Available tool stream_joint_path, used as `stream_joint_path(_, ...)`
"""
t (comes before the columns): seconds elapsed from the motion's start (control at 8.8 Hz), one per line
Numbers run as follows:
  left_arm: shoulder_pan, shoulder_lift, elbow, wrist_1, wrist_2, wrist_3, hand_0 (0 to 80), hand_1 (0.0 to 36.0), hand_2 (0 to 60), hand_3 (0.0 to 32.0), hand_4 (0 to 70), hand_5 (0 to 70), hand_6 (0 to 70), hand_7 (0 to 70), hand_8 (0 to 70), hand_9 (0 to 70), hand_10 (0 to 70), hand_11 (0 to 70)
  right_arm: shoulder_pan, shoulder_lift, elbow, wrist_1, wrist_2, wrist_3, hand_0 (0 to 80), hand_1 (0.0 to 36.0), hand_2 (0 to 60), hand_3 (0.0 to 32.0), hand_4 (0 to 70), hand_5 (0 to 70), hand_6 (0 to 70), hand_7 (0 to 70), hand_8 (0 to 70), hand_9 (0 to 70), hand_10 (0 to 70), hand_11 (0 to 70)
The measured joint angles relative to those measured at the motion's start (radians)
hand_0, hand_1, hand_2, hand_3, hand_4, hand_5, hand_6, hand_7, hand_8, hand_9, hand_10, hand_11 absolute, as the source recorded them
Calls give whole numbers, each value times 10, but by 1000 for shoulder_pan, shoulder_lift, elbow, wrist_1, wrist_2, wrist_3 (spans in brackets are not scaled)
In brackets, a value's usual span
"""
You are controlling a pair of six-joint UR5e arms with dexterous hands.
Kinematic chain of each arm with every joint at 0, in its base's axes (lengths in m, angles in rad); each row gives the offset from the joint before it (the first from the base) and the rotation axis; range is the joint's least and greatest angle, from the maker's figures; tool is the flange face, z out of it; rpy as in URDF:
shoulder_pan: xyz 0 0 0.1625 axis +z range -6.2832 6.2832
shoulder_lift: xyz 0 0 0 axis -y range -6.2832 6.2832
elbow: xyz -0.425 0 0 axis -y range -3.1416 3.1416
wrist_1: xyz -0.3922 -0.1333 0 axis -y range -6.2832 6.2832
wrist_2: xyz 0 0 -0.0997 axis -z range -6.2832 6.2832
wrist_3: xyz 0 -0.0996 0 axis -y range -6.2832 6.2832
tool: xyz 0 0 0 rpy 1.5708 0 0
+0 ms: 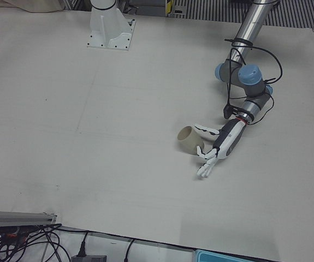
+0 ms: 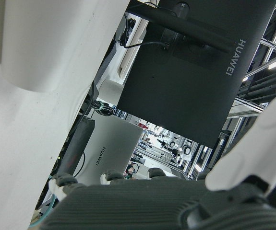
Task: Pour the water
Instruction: 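Lower both cups onto the table and open both hands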
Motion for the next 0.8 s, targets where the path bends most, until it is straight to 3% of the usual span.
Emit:
stream_joint_path(0.23,1,0,3,-4,2,-3,569,86,0,0,99,0,0,64,22,0,0,0,1,0,1,1,0,0,401,28,0,320,0,0,0,0,2,0,0,0)
stream_joint_path(0.34,1,1,0,5,3,-20,569,88,0,20,96,0,0,67,23,0,0,0,1,1,1,1,0,0,401,29,0,320,0,0,0,0,2,0,0,0)
stream_joint_path(0.45,0,3,-3,23,4,-62,561,78,0,70,96,0,0,72,23,0,0,0,2,1,2,0,0,2,400,29,0,320,0,0,0,0,2,0,0,0)
stream_joint_path(0.57,-8,7,-15,46,5,-116,545,62,0,94,104,0,0,82,17,2,0,0,4,0,8,0,0,4,396,31,0,320,0,0,0,0,4,0,0,0)
stream_joint_path(0.68,-44,11,-39,69,8,-157,528,42,0,66,132,70,7,107,15,7,0,0,14,0,28,0,-2,10,412,47,0,316,4,1,0,0,4,0,0,0)
stream_joint_path(0.8,-118,22,-77,87,22,-179,532,41,0,4,169,145,38,140,16,14,4,17,32,0,64,-1,-5,24,456,86,0,84,109,52,4,23,0,0,0,0)
